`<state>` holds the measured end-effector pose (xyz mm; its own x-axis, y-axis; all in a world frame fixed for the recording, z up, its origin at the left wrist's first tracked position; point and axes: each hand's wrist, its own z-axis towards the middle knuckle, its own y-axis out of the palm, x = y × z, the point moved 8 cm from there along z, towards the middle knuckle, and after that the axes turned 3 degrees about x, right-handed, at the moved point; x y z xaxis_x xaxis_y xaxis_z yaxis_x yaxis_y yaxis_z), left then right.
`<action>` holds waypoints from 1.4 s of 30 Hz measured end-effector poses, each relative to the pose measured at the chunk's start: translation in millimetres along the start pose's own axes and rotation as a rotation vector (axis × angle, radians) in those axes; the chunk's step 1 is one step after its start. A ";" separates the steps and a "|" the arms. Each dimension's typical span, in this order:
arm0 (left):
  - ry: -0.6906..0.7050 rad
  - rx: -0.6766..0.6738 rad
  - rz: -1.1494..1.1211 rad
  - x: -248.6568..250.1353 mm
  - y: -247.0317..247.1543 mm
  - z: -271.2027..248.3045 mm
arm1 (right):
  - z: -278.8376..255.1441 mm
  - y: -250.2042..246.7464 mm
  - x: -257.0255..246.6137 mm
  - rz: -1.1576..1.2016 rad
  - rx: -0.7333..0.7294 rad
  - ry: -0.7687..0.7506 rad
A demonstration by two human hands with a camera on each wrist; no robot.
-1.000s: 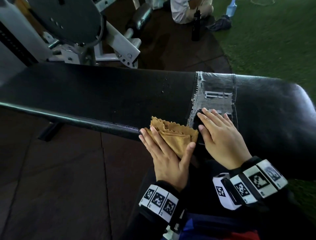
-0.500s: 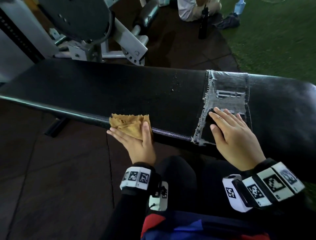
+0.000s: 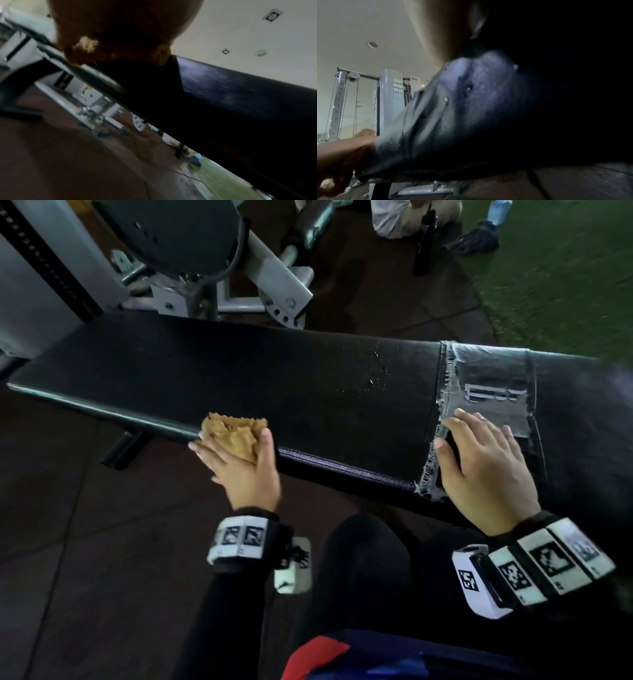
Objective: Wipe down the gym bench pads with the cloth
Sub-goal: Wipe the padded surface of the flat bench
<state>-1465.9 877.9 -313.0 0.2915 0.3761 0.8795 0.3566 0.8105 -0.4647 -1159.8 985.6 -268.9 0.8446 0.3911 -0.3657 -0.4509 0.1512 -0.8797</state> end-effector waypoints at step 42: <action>0.768 -0.457 0.601 106.4 103.0 -78.1 | -4.7 -1.1 -0.5 -0.057 0.050 -0.028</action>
<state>-1328.8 966.4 -275.3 0.9521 0.1457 0.2689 0.2205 0.2823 -0.9337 -1158.4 981.0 -269.2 0.8613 0.4053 -0.3064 -0.4169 0.2189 -0.8822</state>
